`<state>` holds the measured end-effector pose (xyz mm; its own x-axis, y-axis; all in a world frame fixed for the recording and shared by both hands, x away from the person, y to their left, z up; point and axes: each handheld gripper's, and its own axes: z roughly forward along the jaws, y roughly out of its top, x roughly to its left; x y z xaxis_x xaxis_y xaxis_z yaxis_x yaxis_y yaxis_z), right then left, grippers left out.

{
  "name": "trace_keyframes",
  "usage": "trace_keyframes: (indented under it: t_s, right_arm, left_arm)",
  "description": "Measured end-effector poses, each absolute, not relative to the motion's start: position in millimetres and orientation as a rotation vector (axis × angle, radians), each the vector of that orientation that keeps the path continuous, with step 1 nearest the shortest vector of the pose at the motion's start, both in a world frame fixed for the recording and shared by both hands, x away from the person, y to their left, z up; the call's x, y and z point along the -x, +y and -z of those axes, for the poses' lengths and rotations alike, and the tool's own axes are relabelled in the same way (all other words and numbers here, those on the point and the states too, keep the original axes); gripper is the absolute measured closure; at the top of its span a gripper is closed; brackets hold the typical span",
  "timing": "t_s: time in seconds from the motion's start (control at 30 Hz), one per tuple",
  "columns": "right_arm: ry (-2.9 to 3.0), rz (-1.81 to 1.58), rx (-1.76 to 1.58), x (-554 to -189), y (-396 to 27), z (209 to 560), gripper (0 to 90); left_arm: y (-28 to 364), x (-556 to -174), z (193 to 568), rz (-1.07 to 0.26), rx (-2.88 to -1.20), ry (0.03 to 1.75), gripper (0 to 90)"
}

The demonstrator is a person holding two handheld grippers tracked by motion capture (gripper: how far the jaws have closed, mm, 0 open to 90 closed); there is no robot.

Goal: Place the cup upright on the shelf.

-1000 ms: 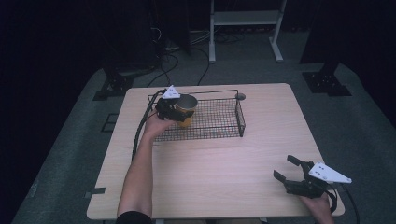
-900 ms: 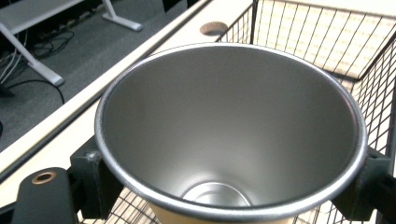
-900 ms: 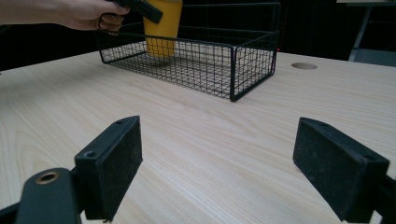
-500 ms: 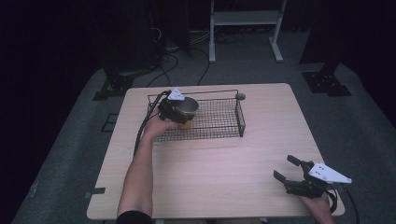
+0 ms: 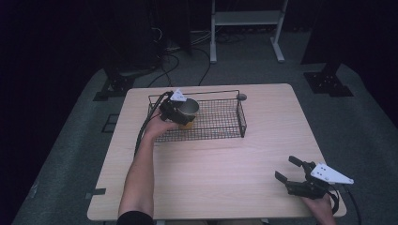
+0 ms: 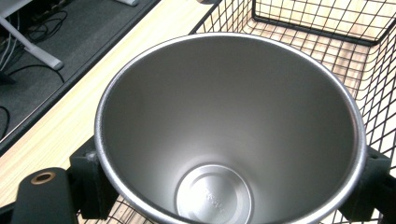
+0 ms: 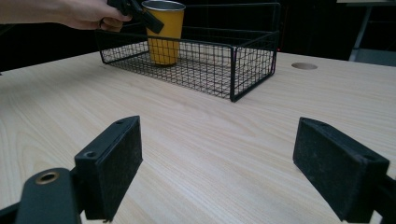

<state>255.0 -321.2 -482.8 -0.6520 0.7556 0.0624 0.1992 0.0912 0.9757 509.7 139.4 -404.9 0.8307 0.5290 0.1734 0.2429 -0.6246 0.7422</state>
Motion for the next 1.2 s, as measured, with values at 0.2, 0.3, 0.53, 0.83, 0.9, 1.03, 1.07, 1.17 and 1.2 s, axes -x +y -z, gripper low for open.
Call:
trace_keyframes:
  t_s: [0.2, 0.3, 0.53, 0.83, 0.9, 1.03, 1.07, 1.17, 1.2]
  right_arm:
    - [1.913, -1.591, -0.934, -254.9, -321.3, 482.8, 14.8]
    - [1.913, -1.592, -0.934, -254.9, -321.3, 482.8, 14.8]
    - [1.913, -1.592, -0.934, -254.9, -321.3, 482.8, 14.8]
    - [1.913, -1.592, -0.934, -254.9, -321.4, 482.8, 14.8]
    - [1.914, -1.592, -0.934, -254.9, -321.3, 482.8, 14.8]
    - [1.914, -1.591, -0.934, -254.9, -321.2, 482.7, 14.8]
    - [1.914, -1.591, -0.933, -254.9, -321.2, 482.7, 14.8]
    - [1.914, -1.59, -0.933, -254.9, -321.2, 482.7, 14.8]
    - [1.915, -1.591, -0.933, -254.9, -321.2, 482.7, 14.8]
  left_arm:
    - [138.0, -509.3, 405.5, -0.501, -2.267, 0.556, 13.2]
    - [138.1, -509.7, 405.9, -0.509, -2.276, 0.552, 12.1]
    - [138.1, -510.0, 406.2, -0.518, -2.278, 0.552, 12.0]
    - [142.4, -510.3, 405.5, -0.526, -2.282, 0.57, 10.6]
    - [142.5, -510.2, 405.4, -0.53, -2.285, 0.571, 10.1]
    - [143.0, -510.0, 404.2, -0.545, -2.279, 0.567, 8.6]
    - [143.1, -510.0, 403.8, -0.551, -2.279, 0.566, 7.9]
    - [143.5, -509.7, 403.2, -0.56, -2.276, 0.571, 7.1]
    - [144.5, -509.6, 402.4, -0.556, -2.27, 0.577, 7.0]
